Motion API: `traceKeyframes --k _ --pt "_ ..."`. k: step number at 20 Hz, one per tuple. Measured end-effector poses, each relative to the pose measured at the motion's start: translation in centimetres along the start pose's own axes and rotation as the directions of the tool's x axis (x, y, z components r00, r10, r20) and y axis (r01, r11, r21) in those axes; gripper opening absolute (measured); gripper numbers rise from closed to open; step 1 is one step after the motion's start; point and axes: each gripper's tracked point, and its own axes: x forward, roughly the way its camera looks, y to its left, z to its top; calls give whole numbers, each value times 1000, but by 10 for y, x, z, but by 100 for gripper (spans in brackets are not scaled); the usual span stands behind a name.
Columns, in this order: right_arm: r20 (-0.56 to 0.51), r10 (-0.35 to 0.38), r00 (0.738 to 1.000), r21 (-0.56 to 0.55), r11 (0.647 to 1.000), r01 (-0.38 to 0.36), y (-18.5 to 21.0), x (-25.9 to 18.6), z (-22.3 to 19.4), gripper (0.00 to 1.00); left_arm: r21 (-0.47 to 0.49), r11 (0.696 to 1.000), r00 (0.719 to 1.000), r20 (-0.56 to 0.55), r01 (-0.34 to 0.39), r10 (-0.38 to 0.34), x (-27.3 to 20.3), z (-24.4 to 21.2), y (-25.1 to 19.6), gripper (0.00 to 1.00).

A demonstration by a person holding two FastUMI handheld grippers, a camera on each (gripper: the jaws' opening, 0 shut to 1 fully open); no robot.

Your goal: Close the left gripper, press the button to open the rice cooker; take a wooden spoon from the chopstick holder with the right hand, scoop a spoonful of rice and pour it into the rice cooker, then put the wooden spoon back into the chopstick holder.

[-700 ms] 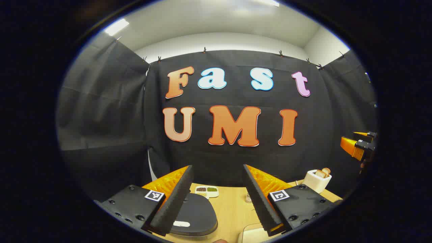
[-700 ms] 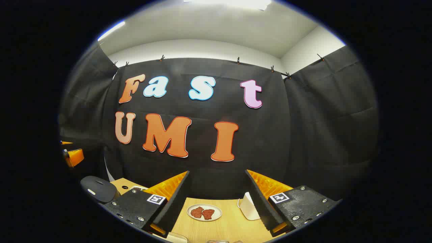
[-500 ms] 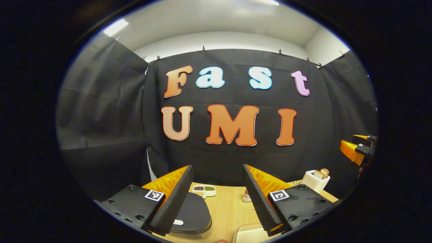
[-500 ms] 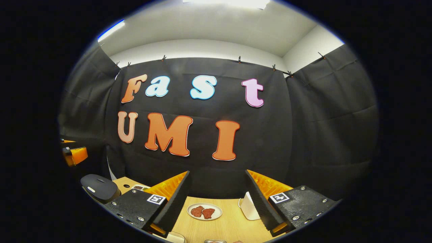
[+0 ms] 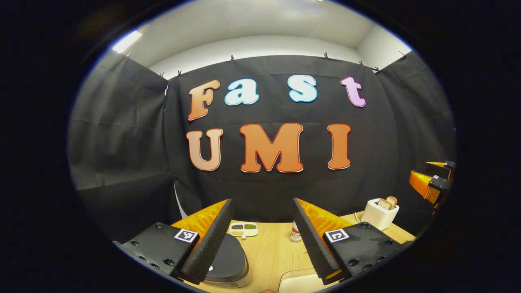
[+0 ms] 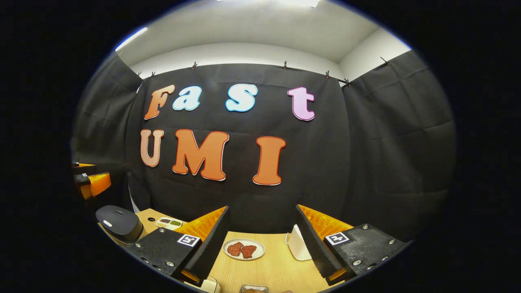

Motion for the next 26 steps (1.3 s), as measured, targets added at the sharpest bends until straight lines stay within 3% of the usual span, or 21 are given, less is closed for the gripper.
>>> traceKeyframes --k 1,7,12,13,15,16,17,18,20,22,25,26 --pt "-4 -1 1000 8 1000 1 -1 1 -1 100 4 1000 1000 5 -1 0 0 2 0 96" --pt "-23 -25 999 -11 1000 25 -10 3 -9 96 19 1000 1000 -6 -19 19 1 -1 14 96" --pt "-39 -19 999 -27 999 18 -4 5 -15 96 29 996 995 -43 -87 89 6 -7 46 49" --pt "-45 -19 999 -31 999 18 -3 5 -18 96 29 991 990 -55 -131 133 7 -9 60 39" --pt "-62 -24 998 -36 999 22 -2 5 -24 93 13 985 976 -129 -173 173 13 -28 80 7" --pt "-74 -28 997 -40 999 25 -3 4 -29 92 7 985 968 -181 -174 172 14 -40 84 13" --pt "-84 -34 996 -44 999 30 -4 4 -33 96 17 977 949 -236 -212 210 12 -56 97 7" --pt "-95 -41 995 -47 998 36 -6 3 -37 96 -12 978 936 -293 -207 194 17 -67 104 3" --pt "-109 -57 992 -51 997 52 -9 1 -44 96 -74 977 884 -444 -200 147 14 -98 109 5" --pt "-133 -75 988 -56 996 68 -14 -3 -53 93 -108 969 801 -586 -223 119 12 -135 124 5" --pt "-172 -98 980 -64 994 88 -23 -8 -68 96 -191 944 669 -742 -268 40 6 -172 135 1" --pt "-186 -105 977 -67 993 94 -26 -9 -72 100 -220 933 618 -786 -286 4 0 -186 135 5"
